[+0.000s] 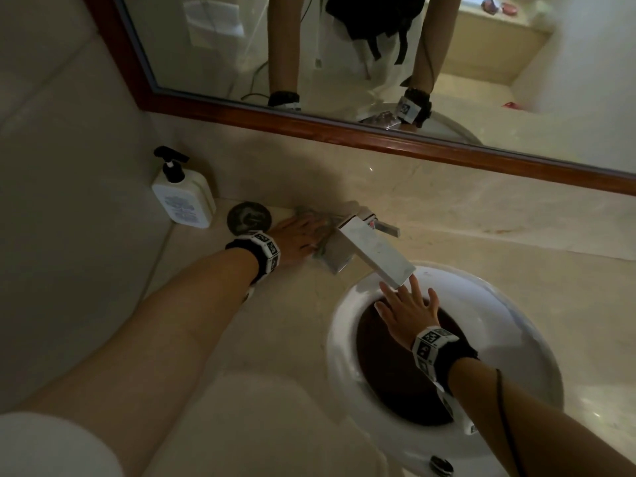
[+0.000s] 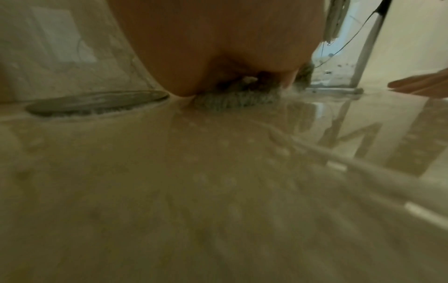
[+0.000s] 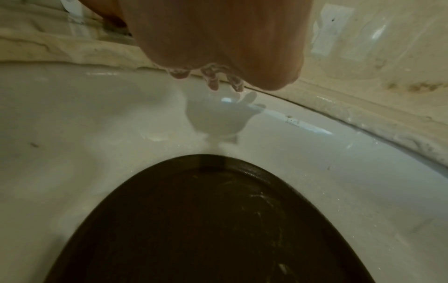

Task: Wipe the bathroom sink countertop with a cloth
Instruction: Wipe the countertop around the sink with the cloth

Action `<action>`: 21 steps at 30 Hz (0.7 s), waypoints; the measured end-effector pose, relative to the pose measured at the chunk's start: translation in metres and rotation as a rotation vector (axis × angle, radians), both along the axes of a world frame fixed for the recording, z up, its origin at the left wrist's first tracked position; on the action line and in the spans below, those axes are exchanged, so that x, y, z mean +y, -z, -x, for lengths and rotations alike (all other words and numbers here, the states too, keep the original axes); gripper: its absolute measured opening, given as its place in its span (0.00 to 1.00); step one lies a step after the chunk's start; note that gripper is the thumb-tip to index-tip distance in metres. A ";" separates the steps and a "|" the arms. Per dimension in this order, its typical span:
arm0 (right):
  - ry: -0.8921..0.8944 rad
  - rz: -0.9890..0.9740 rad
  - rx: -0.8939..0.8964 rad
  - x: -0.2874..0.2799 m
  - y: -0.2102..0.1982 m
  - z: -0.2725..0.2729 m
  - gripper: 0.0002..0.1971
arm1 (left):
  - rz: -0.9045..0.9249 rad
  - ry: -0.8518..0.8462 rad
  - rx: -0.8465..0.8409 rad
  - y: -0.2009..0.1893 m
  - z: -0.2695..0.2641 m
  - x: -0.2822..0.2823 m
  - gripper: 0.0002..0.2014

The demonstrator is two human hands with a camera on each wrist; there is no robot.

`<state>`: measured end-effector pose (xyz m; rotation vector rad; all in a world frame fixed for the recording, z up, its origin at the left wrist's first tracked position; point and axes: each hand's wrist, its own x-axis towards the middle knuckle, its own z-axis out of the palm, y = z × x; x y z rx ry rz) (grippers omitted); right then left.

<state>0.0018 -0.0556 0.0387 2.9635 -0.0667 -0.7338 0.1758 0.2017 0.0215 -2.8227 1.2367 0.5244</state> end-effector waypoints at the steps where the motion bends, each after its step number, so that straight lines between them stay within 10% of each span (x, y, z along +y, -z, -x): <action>1: 0.004 -0.002 0.006 0.000 -0.001 0.001 0.30 | -0.008 0.013 0.012 -0.002 -0.003 -0.002 0.26; 21: 0.016 -0.124 0.073 0.025 -0.007 0.018 0.31 | -0.011 -0.302 0.019 -0.001 0.092 0.018 0.38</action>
